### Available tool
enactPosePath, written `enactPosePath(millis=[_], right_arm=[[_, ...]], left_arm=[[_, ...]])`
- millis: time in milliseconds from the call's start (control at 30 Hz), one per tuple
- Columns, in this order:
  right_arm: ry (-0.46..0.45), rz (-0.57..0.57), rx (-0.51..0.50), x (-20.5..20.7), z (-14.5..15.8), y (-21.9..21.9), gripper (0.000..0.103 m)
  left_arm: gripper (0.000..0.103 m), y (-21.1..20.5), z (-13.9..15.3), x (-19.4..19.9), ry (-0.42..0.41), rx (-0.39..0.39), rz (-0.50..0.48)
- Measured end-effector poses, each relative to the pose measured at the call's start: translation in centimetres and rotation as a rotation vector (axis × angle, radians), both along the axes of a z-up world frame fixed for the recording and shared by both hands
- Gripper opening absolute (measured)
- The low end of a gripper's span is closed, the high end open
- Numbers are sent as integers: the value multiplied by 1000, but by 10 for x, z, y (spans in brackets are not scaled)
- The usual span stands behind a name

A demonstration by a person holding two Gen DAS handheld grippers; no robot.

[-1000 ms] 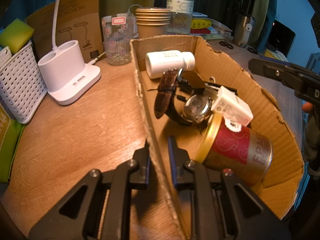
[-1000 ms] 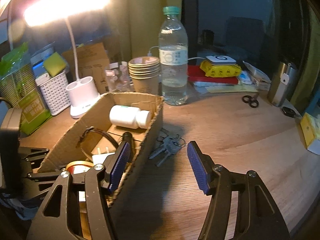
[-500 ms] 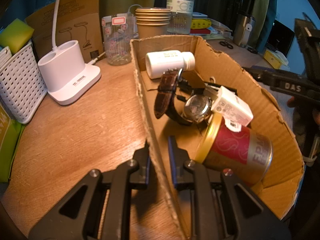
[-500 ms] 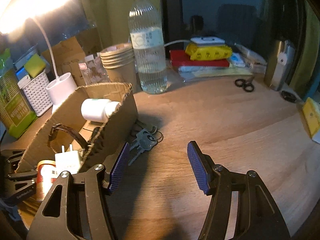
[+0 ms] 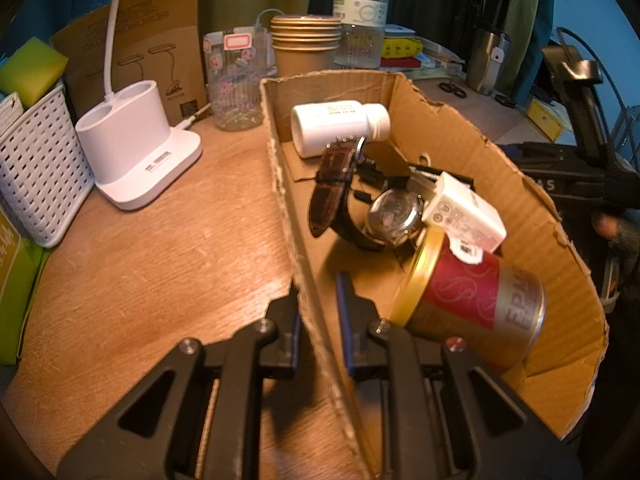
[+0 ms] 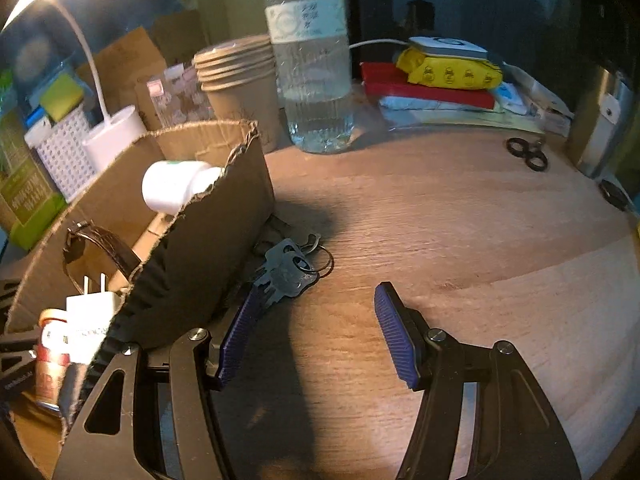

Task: Organize rigid objects
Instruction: 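Move the right tool to the keys on the desk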

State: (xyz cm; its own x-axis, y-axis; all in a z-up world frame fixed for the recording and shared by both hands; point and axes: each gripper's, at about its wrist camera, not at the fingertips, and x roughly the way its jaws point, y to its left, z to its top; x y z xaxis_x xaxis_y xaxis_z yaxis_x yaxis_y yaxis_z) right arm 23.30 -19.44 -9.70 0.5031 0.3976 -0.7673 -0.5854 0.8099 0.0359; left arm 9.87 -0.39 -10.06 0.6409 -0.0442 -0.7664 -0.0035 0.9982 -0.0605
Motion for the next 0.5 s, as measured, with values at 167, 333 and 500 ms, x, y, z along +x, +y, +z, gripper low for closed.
enactPosePath(millis=[167,333,500], right_arm=[[3,25,-20,8,-4,6,63],[-20,18,-33,14,-4,7,63],[-48,-41,-57,16,-2,-4,63]], left_arm=[[16,0,0,0,0,0,0],[16,0,0,0,0,0,0],[16,0,0,0,0,0,0]])
